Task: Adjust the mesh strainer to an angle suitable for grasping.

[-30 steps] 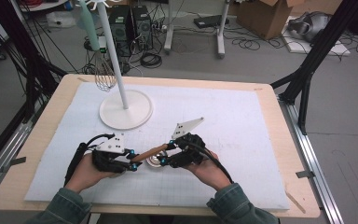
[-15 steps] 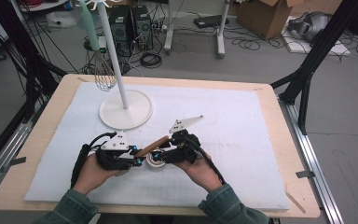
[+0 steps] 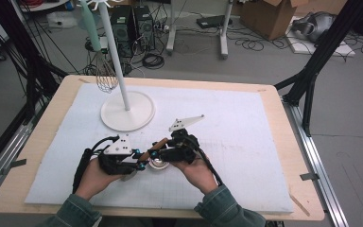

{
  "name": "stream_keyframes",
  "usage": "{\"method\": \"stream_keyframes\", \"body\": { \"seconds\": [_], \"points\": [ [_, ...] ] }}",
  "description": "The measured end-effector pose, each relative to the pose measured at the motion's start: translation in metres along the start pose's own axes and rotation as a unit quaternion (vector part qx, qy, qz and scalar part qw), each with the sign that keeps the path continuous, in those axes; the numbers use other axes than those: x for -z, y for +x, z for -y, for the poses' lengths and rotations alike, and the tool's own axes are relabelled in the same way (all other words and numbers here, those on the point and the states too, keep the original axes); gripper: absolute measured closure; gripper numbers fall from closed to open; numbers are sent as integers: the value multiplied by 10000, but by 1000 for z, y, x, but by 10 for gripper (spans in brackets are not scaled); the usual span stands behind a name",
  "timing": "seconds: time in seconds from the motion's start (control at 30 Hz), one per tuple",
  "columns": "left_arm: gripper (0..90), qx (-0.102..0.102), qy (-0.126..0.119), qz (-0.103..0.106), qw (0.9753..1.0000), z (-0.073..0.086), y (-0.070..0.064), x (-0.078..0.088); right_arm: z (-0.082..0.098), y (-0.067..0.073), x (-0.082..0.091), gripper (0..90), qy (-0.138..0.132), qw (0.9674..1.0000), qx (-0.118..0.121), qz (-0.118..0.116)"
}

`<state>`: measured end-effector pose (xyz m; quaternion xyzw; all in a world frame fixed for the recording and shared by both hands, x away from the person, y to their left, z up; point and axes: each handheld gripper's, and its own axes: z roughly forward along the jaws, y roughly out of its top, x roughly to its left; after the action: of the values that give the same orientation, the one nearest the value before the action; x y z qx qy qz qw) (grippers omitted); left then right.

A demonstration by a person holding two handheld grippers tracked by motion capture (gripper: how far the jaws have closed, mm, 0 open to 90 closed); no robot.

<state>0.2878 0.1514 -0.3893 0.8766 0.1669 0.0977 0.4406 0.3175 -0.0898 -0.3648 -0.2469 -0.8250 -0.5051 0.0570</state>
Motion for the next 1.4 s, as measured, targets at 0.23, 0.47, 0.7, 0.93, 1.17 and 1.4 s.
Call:
{"method": "stream_keyframes", "body": {
  "seconds": [0.23, 0.47, 0.7, 0.93, 1.17, 1.4],
  "points": [
    [621, 153, -118, 423, 9989, 3, 6, 8, -5, 5, 1, 666, 42, 9986, 397, -357],
    [566, 160, -244, 923, 9953, 3, 11, 15, -13, 10, 1, 667, 205, 9946, 880, -505],
    [618, 295, -302, 1265, 9911, 4, 18, 14, -24, 19, -3, 667, 281, 9875, 1386, -691],
    [683, 233, -394, 993, 9940, 2, 12, 17, -27, 22, -4, 637, 151, 9897, 1321, -533],
    [687, 454, -662, 220, 9965, -2, 6, 18, -26, 25, -2, 579, -145, 9959, 895, -8],
    [687, 574, -654, -397, 9954, -6, -2, 17, -25, 27, -7, 592, -416, 9974, 531, 262]
  ]
}}
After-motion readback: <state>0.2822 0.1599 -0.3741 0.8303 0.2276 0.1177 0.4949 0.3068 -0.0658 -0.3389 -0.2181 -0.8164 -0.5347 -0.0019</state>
